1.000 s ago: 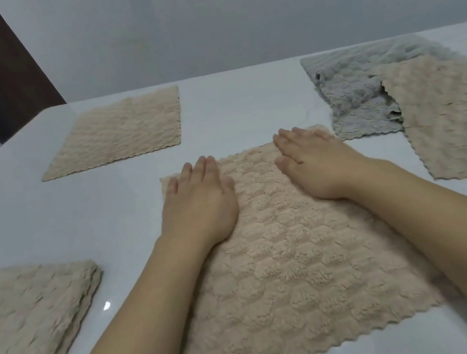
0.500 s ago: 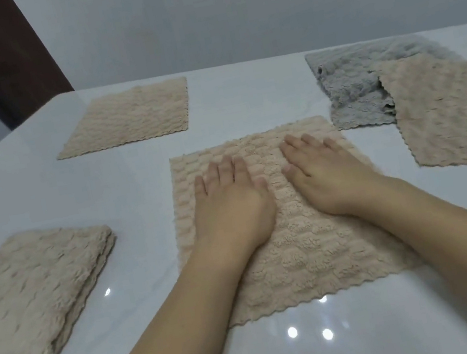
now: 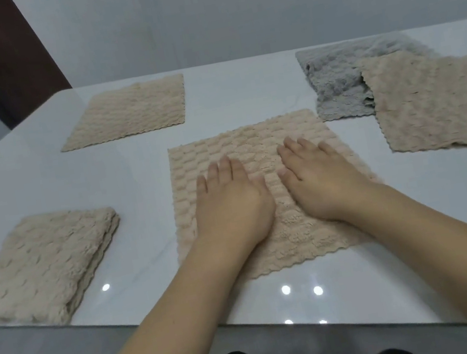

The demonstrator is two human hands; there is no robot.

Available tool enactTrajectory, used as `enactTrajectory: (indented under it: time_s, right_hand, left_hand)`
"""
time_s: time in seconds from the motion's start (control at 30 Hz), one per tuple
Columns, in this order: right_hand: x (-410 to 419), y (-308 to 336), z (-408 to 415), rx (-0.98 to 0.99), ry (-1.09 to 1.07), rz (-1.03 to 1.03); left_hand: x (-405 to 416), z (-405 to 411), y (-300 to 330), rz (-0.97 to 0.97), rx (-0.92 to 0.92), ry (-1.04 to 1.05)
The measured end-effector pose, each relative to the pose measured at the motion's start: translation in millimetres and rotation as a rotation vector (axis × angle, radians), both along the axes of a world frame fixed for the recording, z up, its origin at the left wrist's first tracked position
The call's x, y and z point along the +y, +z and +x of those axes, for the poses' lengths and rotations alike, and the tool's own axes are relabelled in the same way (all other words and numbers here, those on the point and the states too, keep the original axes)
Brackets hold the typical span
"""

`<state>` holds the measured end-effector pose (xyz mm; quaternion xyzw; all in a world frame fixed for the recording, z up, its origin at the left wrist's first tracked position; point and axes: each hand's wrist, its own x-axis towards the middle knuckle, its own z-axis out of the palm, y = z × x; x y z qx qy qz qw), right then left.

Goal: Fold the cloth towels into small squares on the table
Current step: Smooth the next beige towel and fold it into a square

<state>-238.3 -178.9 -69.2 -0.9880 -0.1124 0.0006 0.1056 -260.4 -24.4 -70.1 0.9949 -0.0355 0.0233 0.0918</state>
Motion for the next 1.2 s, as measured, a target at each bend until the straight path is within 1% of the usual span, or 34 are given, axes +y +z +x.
enactTrajectory:
  time_s: [0.07,0.2,0.27,0.33,0.4,0.5,0.67,0.77,0.87,0.93,1.03,1.13,1.2]
  right_hand:
    - [-11,-5,-3,0.025,-0.025,-0.019]
    - [-37,-1,-7,0.058,-0.126,-0.061]
    - [-40,3,-15,0.016,-0.167,-0.086]
    - [-32,6,-28,-0.050,-0.129,-0.060]
    - [-21,7,-42,-0.022,-0.027,-0.004]
    - [-16,-5,-57,0.022,0.049,-0.043]
    - [-38,-6,-60,0.033,0.008,-0.065]
    - [-49,-4,-64,0.063,-0.048,-0.082]
    - [-53,3,-62,0.071,-0.070,-0.167]
    - [-44,11,-54,0.046,-0.062,-0.147]
    - [-18,14,-38,0.003,0.005,-0.034]
    - [-6,0,-35,0.017,0.036,-0.049]
    - [-13,-6,-36,0.021,0.013,-0.060]
  left_hand:
    - [9,-13,-9,0.003,0.025,-0.008]
    - [39,-19,-8,0.024,0.066,0.072]
    - [41,-21,-3,0.048,0.061,0.113]
    - [30,-27,0,0.063,0.007,0.120]
    - [13,-38,-1,0.024,-0.024,0.062]
    - [2,-54,-10,0.000,-0.006,-0.014]
    - [26,-56,-11,0.014,0.036,-0.038]
    - [45,-59,-9,0.007,0.048,-0.001]
    - [53,-60,-5,0.045,0.089,0.042]
    - [43,-56,0,0.060,0.078,0.056]
    - [15,-45,4,-0.008,0.041,-0.010]
    - [1,-44,-3,-0.016,0.057,-0.137]
    - [11,-46,-9,-0.012,0.045,-0.141]
